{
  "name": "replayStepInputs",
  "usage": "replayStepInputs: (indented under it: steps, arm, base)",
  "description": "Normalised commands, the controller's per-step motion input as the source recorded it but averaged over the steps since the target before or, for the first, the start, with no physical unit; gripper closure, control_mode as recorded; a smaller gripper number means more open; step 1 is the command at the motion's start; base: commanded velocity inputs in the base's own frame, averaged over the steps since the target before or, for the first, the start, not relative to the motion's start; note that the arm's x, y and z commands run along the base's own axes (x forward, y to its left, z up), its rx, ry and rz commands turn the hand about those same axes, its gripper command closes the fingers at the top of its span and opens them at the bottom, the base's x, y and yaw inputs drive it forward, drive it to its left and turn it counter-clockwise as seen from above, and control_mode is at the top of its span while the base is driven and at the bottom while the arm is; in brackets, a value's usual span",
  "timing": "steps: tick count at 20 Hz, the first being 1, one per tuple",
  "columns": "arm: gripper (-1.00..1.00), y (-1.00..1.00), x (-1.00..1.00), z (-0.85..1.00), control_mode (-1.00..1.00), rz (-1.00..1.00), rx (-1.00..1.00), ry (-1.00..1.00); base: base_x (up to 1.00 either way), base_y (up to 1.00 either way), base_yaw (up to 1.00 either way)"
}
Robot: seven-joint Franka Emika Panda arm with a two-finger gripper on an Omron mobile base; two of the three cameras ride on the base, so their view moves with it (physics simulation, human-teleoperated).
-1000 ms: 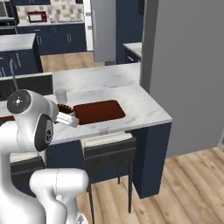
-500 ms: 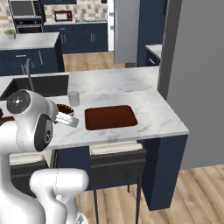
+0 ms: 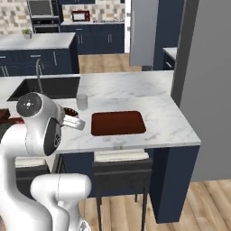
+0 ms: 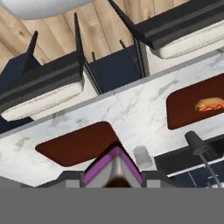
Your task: Take the cake and donut from the fridge and place them on the empty tray on the dining counter.
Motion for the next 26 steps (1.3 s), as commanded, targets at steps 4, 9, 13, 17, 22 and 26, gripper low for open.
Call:
replayStepInputs:
  steps: [4,9,13,17,22,26]
  arm:
    - [1.00,-0.20,0.49,-0.15,-1.00,0.21,0.00,0.07]
    - [1.00,0.00,0.73,-0.18,-1.00,0.12,-0.01,0.21]
    - [1.00,-0.34,0.71,-0.50,-1.00,0.11,0.00,0.17]
    - [1.00,-0.29,0.78,-0.71,-1.00,0.13,0.00,0.10]
    - [1.00,0.07,0.99,-0.64,-1.00,0.08,-0.05,0.20]
    - [1.00,0.01,0.98,-0.48,-1.00,0.06,-0.02,0.14]
  base:
    - [0.00,0.00,0.00]
    - [0.00,0.00,0.00]
    - [0.00,0.00,0.00]
    - [0.00,0.00,0.00]
    - [0.00,0.00,0.00]
    - [0.00,0.00,0.00]
